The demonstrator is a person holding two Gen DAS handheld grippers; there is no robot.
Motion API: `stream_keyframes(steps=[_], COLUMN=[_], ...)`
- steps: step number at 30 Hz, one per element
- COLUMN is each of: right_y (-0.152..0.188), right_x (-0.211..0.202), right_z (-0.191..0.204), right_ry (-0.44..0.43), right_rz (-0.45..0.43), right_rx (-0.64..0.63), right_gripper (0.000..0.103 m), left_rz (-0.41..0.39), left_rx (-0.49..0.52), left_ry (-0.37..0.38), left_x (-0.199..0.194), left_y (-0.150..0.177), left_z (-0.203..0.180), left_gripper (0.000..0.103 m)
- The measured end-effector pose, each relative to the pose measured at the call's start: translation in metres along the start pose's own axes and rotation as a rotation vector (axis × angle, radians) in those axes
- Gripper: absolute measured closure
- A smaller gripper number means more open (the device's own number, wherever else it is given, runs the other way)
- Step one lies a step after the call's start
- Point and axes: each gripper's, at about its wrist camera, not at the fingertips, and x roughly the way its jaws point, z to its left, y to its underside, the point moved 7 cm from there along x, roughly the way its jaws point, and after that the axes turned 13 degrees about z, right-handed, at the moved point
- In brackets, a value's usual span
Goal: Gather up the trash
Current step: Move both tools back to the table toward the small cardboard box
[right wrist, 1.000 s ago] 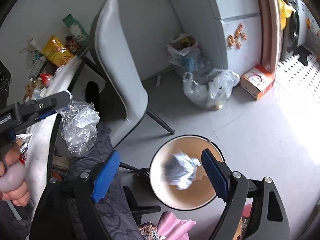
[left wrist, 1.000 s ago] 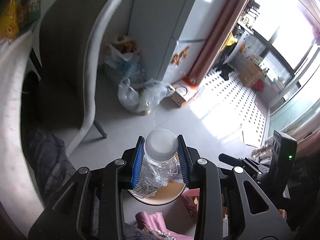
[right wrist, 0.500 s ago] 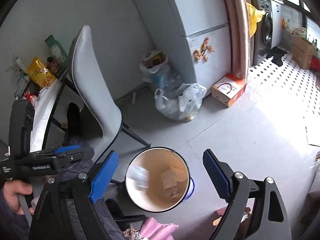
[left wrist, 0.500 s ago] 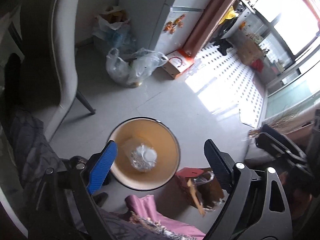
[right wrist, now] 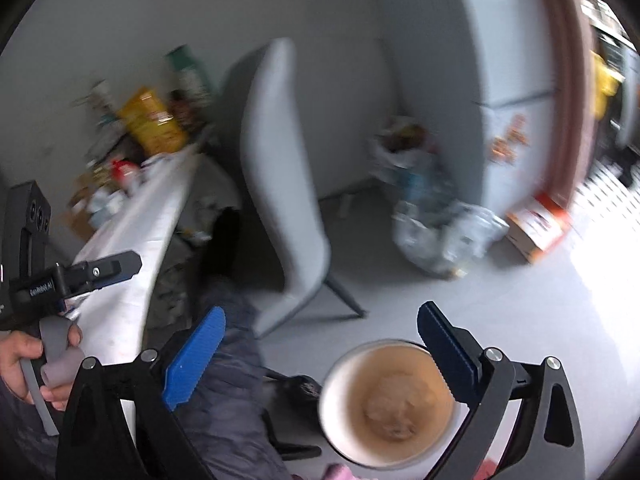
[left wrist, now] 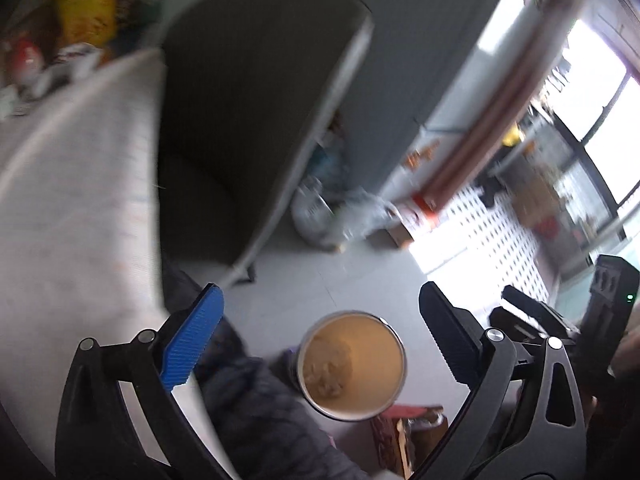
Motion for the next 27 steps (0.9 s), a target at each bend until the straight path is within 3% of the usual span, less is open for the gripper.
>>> stream_keyframes(steps=[6,10,15,27], right_y=[-0.024,-0.027,-0.017,0.016], right_x=[0.029,0.033,0.024,-0.019], right_z=[0.061,0.100,0.130,0.210], right_ry=[-0.107,-0.170,-0.170,-0.120], right_rz=[0.014,0.019,0.022,0.001], right_rx=[-0.084,-0.154,-0.170,-0.225], right_gripper=[0.008,0.008,0.008,0.008], left_rz=[-0.081,-0.147,-0.219,-0.375], left_rx=[-0.079,-0.145,-0.234,-0.345], left_ry=[-0.059,-0.103,-0.170,-0.217], left_x=[-0.041,-0.072,-0.112,-0.202], left_y=[-0.002,0.014,0.047,0.125], left_z=[0.048,0.076,0.108,0.167], left_gripper=[0.006,0.006,0.006,0.006])
